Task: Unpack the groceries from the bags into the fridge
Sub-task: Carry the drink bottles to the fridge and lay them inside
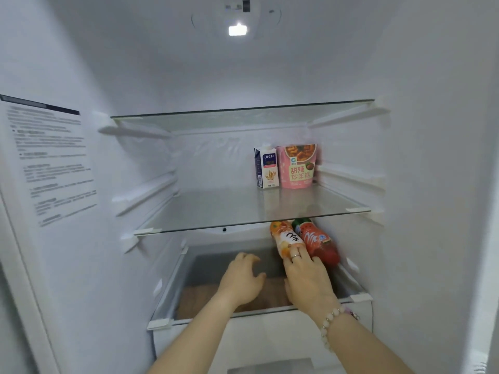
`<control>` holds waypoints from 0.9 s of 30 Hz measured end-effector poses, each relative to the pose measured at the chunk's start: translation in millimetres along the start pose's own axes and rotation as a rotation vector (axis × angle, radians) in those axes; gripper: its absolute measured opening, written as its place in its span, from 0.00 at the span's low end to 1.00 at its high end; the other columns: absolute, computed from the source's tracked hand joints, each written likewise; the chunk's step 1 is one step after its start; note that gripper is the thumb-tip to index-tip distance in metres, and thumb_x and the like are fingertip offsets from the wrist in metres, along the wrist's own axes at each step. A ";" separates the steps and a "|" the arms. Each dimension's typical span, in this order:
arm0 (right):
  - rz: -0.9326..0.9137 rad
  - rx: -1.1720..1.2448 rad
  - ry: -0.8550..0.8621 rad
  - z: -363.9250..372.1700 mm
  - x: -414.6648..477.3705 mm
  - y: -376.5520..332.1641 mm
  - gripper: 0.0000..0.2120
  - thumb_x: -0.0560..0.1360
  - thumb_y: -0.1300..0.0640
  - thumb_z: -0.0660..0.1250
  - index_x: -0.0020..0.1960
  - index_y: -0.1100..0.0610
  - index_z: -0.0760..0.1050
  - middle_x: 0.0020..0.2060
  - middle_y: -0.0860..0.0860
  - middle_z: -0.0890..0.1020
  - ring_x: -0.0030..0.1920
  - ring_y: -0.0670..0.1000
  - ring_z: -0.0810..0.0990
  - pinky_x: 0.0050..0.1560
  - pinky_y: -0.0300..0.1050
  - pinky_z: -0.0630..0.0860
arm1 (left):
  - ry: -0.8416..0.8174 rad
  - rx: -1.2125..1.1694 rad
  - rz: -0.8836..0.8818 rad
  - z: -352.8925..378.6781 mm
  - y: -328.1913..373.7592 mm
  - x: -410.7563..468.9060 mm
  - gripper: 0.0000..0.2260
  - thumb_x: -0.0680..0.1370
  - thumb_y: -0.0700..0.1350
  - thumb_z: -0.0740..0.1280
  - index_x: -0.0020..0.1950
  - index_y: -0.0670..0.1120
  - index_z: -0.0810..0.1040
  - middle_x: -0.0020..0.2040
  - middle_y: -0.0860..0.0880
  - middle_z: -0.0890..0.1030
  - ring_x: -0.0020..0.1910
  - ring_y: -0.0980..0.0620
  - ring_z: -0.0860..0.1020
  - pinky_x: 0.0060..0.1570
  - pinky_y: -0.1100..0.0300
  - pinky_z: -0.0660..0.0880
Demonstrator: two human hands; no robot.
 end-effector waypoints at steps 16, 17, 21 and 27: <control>0.111 -0.095 0.185 -124.0 -107.1 52.6 0.15 0.73 0.56 0.62 0.59 0.58 0.73 0.57 0.56 0.75 0.57 0.57 0.72 0.55 0.50 0.67 | 0.378 0.314 0.470 -27.4 88.7 -91.9 0.16 0.64 0.49 0.72 0.49 0.45 0.77 0.42 0.49 0.78 0.40 0.45 0.77 0.36 0.55 0.72; 0.121 -0.117 0.212 -134.3 -116.9 53.5 0.15 0.71 0.55 0.66 0.56 0.58 0.75 0.54 0.56 0.76 0.54 0.57 0.74 0.53 0.50 0.69 | 0.382 0.304 0.525 -28.3 98.2 -97.0 0.15 0.64 0.49 0.71 0.49 0.46 0.77 0.42 0.49 0.79 0.40 0.46 0.77 0.35 0.55 0.72; 0.111 -0.148 0.309 -179.8 -148.8 49.8 0.17 0.46 0.52 0.78 0.32 0.56 0.78 0.32 0.53 0.79 0.33 0.54 0.77 0.35 0.42 0.73 | 0.463 0.312 0.635 -53.9 136.8 -120.2 0.13 0.66 0.49 0.66 0.47 0.46 0.78 0.42 0.49 0.79 0.41 0.44 0.77 0.37 0.55 0.71; 0.137 -0.211 0.495 -274.3 -233.5 64.4 0.10 0.51 0.54 0.73 0.28 0.57 0.75 0.28 0.52 0.77 0.30 0.54 0.77 0.33 0.43 0.72 | 0.588 0.159 0.688 -102.1 214.4 -192.4 0.19 0.66 0.50 0.65 0.53 0.41 0.78 0.46 0.42 0.80 0.46 0.39 0.77 0.43 0.50 0.74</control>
Point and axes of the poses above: each hand's wrist, its own x-axis towards the middle knuckle, its own z-axis out of the palm, y = z × x, the point moved 3 cm from there along x, towards the middle knuckle
